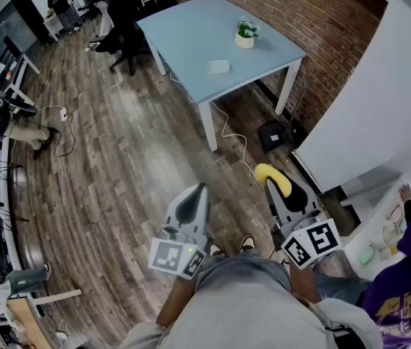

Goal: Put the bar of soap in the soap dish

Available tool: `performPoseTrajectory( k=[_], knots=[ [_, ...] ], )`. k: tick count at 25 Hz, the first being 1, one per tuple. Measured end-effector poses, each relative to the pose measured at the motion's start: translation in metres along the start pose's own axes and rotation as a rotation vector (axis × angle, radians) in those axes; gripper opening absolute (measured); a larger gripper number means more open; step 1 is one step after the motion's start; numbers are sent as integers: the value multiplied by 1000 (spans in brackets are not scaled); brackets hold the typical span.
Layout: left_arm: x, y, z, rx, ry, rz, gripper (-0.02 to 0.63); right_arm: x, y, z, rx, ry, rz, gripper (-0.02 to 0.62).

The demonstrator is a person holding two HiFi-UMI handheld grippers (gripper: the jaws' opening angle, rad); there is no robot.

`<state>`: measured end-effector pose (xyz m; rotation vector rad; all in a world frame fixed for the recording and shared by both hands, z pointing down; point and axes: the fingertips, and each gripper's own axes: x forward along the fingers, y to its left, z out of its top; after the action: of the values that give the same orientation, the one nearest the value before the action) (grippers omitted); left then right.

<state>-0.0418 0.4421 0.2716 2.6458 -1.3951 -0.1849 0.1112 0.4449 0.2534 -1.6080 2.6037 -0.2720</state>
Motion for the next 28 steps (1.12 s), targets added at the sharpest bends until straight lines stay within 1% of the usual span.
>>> performPoseTrajectory(
  k=[4,16,19,22,28],
  knots=[
    [4,2,3,22,-11,20,3,9,0,3,-9,-17,34,117],
    [6,-11,0,24,-1,24,3,-4,-9,7,13,-18,51,117],
    [8,-22,-2,22,1,22,5,-14,-15,11,15,-20,54,117],
    [11,-32,-2,36,4,30,3,-19,-21,10,27,-22,73,117],
    [27,-63,-12,45,9,33,3,-34,-46,12,32,-17,93,117]
  ],
)
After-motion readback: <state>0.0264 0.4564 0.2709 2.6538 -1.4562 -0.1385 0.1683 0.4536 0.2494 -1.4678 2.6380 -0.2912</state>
